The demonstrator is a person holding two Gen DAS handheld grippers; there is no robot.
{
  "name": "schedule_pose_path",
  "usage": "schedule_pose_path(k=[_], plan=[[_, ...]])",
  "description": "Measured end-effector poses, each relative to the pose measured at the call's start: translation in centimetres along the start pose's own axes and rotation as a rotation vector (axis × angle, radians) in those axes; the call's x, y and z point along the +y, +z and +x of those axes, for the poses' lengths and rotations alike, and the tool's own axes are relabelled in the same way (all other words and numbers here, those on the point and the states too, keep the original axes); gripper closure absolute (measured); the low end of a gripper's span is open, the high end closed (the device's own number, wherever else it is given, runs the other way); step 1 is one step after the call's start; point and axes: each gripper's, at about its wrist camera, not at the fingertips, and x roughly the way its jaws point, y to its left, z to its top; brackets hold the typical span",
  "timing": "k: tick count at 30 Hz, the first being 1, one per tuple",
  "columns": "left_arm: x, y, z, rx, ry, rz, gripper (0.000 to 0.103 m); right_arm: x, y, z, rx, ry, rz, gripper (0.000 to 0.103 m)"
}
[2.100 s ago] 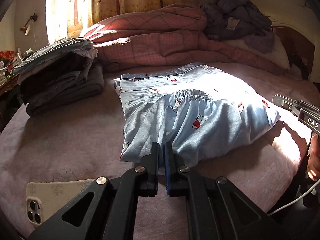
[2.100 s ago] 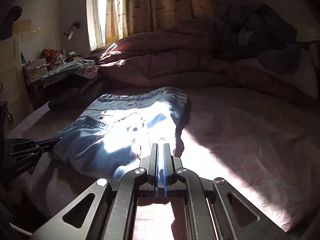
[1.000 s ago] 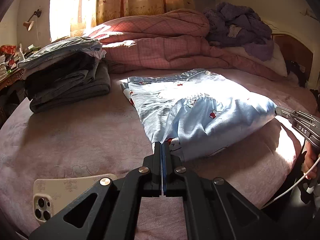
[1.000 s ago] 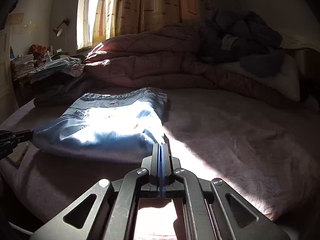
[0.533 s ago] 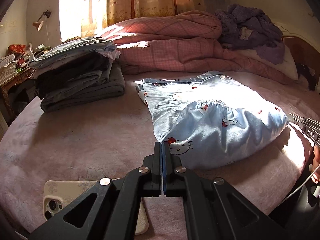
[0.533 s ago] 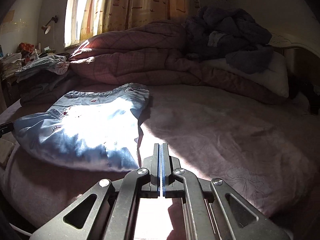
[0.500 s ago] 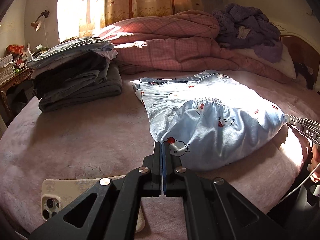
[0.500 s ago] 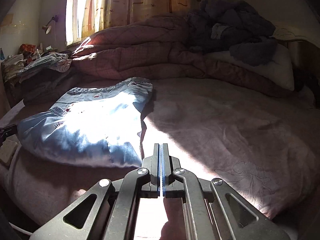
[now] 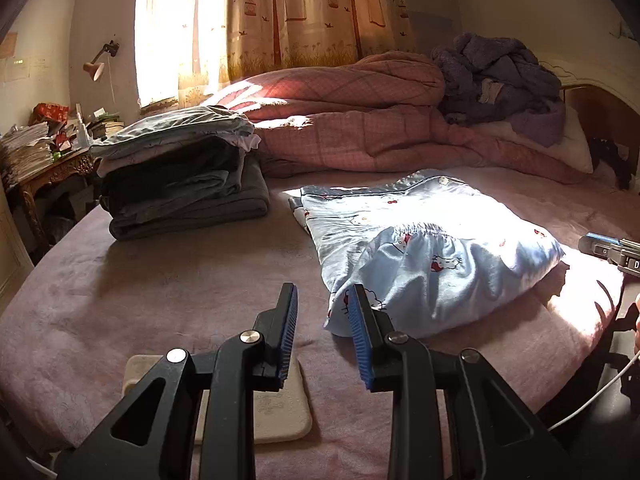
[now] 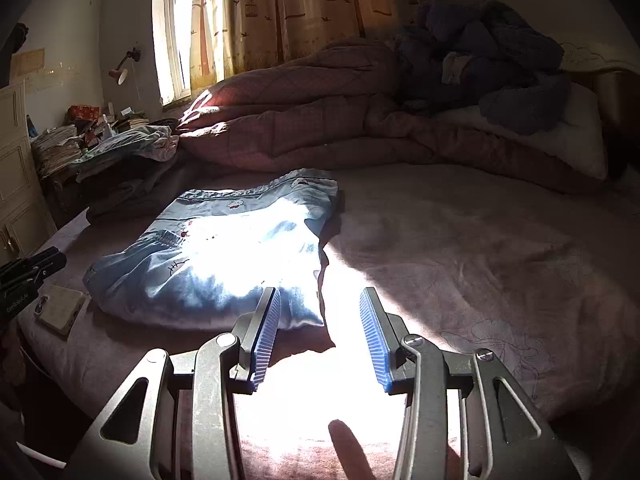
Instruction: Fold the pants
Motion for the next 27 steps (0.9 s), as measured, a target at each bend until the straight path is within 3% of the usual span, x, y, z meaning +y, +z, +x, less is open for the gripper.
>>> schedule_pose_path(k=[3, 7, 9, 15, 21, 27], plan=[[-1.4, -1.0, -0.5, 0.026, -0.075, -0.043, 0.075, -0.9, -0.6, -0.7, 0.073, 0.150, 0.151, 0.060], [-2.9, -2.5, -0.7, 0.039, -0.097, -0.191, 0.063, -1.4, -1.8, -0.6, 0.092, 0.189, 0.327, 0.050], [-3.5, -2.9, -0.1, 0.071, -0.139, -0.222, 0.052, -0.6, -2.1, 0.1, 0.103, 0.213, 0.331, 0.044], [-3.7, -3.3, 3.1, 0.181, -0.221, -0.338, 0.053, 1.5, -2.7, 3.8, 0.197, 0.287, 0.354, 0.039], [-2.6, -3.0, 4.4, 0.143, -0.243, -0.455, 0.052, 1.5, -2.0, 5.4, 0.175, 0.328, 0.394, 0.033], [-2.5, -2.3, 5.5, 0.126, -0.189, -0.494, 0.052, 1.6, -0.6, 7.1, 0.137, 0.316, 0.441, 0.033]])
